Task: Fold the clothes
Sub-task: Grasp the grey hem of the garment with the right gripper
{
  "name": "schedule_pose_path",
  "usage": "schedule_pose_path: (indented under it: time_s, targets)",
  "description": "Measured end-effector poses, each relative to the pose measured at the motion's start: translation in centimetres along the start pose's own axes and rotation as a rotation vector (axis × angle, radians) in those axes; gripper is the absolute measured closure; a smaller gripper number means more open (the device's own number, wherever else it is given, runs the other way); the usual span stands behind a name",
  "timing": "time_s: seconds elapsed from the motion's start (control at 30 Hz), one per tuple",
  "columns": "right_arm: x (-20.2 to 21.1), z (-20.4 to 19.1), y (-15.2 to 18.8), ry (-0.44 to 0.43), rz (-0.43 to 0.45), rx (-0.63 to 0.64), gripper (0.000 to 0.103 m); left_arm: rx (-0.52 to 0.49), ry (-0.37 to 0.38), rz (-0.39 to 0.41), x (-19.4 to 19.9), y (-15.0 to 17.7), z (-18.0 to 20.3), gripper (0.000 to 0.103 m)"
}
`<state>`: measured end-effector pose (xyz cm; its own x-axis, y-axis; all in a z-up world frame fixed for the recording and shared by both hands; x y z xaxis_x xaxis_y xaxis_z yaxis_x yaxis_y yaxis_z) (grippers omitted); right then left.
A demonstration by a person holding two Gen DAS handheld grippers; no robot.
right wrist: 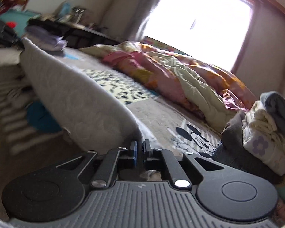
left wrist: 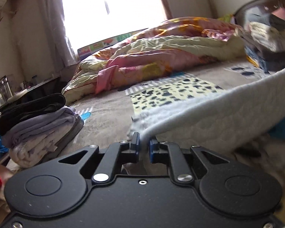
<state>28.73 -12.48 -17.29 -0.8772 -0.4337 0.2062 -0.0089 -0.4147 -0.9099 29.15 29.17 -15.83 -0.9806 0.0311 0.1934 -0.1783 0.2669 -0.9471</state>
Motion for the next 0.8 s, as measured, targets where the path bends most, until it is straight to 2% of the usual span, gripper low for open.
schedule_pose_path:
  time_s: [0.2, 0.57, 0.8]
  targets:
    - [-3.8, 1.7, 0.7, 0.028, -0.005, -0.096, 0.099, 0.063, -0.036, -0.066, -4.7, -0.6, 0.1, 0.094]
    - [-9.6, 4.1, 1.6, 0.049, -0.017, -0.208, 0.099, 0.051, -0.151, -0.126, -10.9, -1.8, 0.0, 0.095]
    - [-11.1, 4.7, 3.1, 0.048, -0.054, -0.27, 0.099, -0.002, -0.2, -0.166, -14.1, -2.3, 0.9, 0.095]
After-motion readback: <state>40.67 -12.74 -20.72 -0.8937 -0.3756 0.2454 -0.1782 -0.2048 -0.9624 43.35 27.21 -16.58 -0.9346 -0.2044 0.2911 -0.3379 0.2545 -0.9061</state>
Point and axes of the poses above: each gripper's, at about its wrist camera, not at the fingertips, and x roughly against the way its jaws point, z to its right, y to its underside, the point moved 8 cm from there along -x, roughly the way its jaws point, and after that the axes turned 10 degrees about z, right-handed, at the moved point
